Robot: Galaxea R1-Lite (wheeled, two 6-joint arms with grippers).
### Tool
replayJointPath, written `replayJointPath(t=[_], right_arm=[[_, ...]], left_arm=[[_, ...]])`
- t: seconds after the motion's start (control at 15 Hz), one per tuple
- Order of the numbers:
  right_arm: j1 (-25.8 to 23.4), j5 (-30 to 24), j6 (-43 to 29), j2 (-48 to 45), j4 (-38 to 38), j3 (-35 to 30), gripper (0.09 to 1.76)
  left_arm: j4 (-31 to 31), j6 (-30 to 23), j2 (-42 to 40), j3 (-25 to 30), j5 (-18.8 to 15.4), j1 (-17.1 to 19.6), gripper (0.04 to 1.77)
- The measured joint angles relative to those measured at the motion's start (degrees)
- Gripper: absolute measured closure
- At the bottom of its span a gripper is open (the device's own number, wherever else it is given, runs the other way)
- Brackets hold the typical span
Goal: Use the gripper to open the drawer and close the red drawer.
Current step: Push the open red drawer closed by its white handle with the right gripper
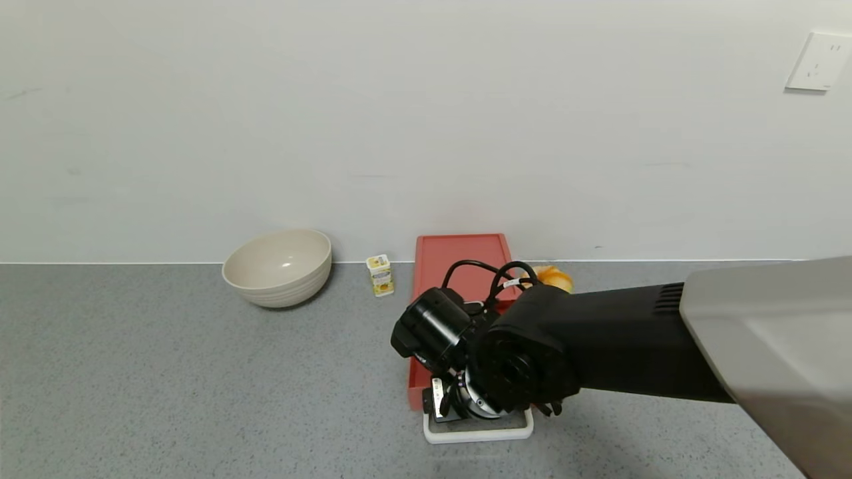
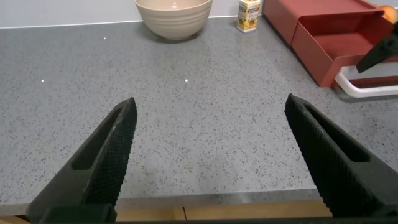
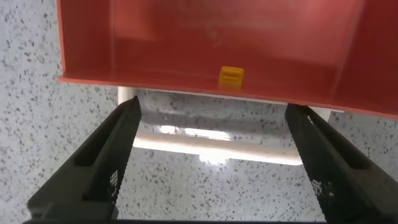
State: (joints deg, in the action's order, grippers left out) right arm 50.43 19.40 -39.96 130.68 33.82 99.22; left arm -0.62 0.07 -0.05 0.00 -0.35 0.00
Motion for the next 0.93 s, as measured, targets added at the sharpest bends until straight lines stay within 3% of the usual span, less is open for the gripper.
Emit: replayJointPath(t=[0.93], right_arm=[[-1.88,2.76,0.5,5.53,-0.11,10.62,0.14]], left_arm=[[0.0,0.0,0.0,0.0,0.0,-0.02,0.09]])
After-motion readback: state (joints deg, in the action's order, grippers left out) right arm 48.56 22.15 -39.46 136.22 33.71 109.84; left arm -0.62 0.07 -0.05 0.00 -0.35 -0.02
